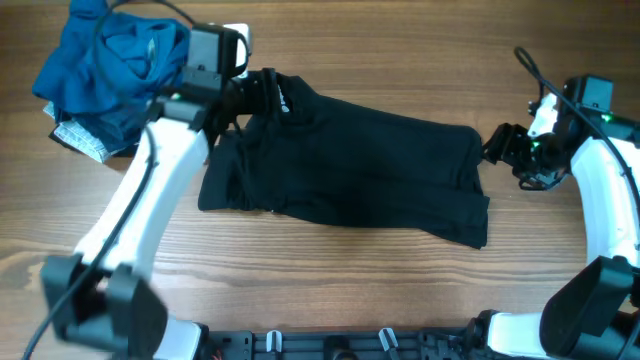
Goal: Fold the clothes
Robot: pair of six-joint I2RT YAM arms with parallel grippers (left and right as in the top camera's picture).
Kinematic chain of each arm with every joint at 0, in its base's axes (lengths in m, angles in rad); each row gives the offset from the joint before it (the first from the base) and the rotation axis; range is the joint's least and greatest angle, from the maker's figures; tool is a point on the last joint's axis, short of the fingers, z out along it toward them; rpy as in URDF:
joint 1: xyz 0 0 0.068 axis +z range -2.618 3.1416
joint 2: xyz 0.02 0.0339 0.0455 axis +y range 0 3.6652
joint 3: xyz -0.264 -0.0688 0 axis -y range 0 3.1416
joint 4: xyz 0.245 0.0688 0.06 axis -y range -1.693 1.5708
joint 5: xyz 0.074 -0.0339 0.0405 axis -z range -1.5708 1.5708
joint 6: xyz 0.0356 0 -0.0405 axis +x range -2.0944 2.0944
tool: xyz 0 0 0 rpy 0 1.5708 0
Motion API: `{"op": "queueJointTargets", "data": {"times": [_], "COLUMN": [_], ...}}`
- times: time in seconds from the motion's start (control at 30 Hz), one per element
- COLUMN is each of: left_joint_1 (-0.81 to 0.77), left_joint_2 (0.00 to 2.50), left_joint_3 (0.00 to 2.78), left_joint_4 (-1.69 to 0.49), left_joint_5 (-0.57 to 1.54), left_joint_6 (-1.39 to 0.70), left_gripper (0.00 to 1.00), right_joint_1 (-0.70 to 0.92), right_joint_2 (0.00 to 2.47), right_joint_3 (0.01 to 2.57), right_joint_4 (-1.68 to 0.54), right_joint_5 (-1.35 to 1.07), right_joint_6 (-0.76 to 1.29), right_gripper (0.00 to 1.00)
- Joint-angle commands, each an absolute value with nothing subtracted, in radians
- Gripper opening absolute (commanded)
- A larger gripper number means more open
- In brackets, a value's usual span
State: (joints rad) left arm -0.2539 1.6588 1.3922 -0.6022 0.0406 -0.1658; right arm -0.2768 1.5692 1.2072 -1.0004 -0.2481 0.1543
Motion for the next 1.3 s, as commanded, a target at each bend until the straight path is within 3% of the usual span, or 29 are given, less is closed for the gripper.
{"op": "queueJointTargets", "data": {"times": [0.0,0.23,0.47,0.53,0.6,0.73,0.8,1.03,1.17,1.27], "left_joint_1": [-0.247,-0.247,-0.247,-0.247,-0.247,-0.247,-0.247,-0.247,-0.247,-0.247], "left_joint_2": [1.845,2.008,2.124,2.131,2.128,2.099,2.069,2.032,2.077,2.106], "left_joint_3": [1.397,1.398,1.398,1.397,1.402,1.441,1.46,1.466,1.466,1.466], "left_joint_4": [-0.516,-0.265,-0.229,-0.217,-0.198,-0.198,-0.198,-0.195,-0.168,-0.17], "left_joint_5": [0.083,0.115,0.115,0.107,0.063,0.028,0.029,0.028,0.029,0.029], "left_joint_6": [-0.081,-0.03,-0.029,-0.03,-0.042,-0.041,-0.041,-0.029,-0.006,-0.007], "left_gripper": [0.8,0.81,0.75,0.57,0.25,0.2,0.11,0.14,0.31,0.33], "right_joint_1": [-0.242,-0.24,-0.24,-0.24,-0.24,-0.24,-0.24,-0.239,-0.239,-0.239], "right_joint_2": [1.562,1.562,1.562,1.562,1.562,1.562,1.562,1.562,1.562,1.562], "right_joint_3": [1.223,1.223,1.223,1.223,1.223,1.223,1.223,1.223,1.223,1.223], "right_joint_4": [-0.989,-0.992,-0.987,-0.987,-0.986,-0.968,-0.96,-0.958,-0.966,-0.974], "right_joint_5": [-0.27,-0.271,-0.27,-0.27,-0.269,-0.267,-0.267,-0.268,-0.268,-0.268], "right_joint_6": [0.118,0.119,0.118,0.117,0.111,0.111,0.111,0.105,0.105,0.105], "right_gripper": [0.77,0.76,0.75,0.75,0.74,0.73,0.71,0.7,0.7,0.7]}}
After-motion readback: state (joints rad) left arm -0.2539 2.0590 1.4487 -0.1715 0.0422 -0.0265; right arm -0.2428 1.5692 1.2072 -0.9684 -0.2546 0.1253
